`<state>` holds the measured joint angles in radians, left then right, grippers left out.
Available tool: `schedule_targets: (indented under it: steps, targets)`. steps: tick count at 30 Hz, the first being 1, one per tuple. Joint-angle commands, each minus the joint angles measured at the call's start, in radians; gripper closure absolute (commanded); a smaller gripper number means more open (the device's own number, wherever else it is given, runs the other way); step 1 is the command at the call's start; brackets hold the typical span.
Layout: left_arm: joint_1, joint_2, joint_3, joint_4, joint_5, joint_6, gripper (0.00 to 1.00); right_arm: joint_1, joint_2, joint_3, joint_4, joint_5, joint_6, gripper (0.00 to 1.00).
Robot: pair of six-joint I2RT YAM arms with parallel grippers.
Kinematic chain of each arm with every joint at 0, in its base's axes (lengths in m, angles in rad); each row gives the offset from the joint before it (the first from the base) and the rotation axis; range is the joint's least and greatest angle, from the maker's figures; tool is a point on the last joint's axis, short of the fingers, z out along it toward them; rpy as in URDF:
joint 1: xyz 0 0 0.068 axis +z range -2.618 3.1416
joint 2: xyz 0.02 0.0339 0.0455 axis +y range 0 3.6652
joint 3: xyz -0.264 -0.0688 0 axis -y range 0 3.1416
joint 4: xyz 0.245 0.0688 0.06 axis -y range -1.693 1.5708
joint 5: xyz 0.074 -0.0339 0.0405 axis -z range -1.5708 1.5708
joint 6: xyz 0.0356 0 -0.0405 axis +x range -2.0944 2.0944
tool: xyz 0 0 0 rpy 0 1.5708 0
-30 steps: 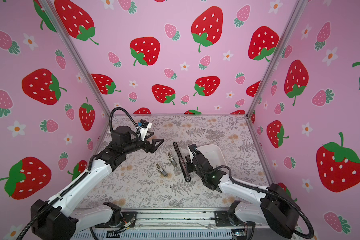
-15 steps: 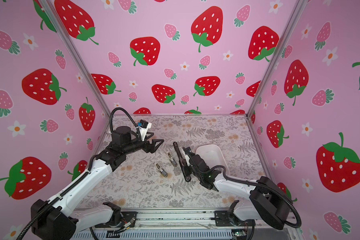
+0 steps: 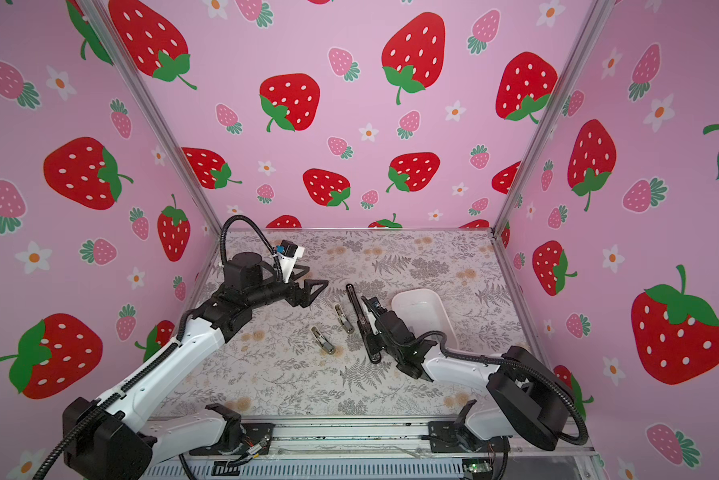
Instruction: Load the staples into the stapler
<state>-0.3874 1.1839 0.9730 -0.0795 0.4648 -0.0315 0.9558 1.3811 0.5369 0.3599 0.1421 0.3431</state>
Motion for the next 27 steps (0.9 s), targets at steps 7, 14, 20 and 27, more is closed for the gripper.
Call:
schedule_targets:
  steps: [7,14,20,27]
  targets:
    - [-0.005,0.004,0.012,-0.008,0.036,0.004,0.12,0.008,0.042,-0.017,0.039,0.011,0.014,0.9]
    - [-0.005,0.003,0.011,-0.008,0.034,0.005,0.12,0.008,0.074,-0.014,0.048,0.013,0.015,0.9]
    - [-0.005,0.005,0.011,-0.008,0.028,0.007,0.12,0.008,0.093,-0.01,0.053,0.021,0.015,0.9]
    - [-0.003,0.006,0.012,-0.011,0.025,0.008,0.12,0.008,0.104,-0.006,0.053,0.026,0.015,0.9]
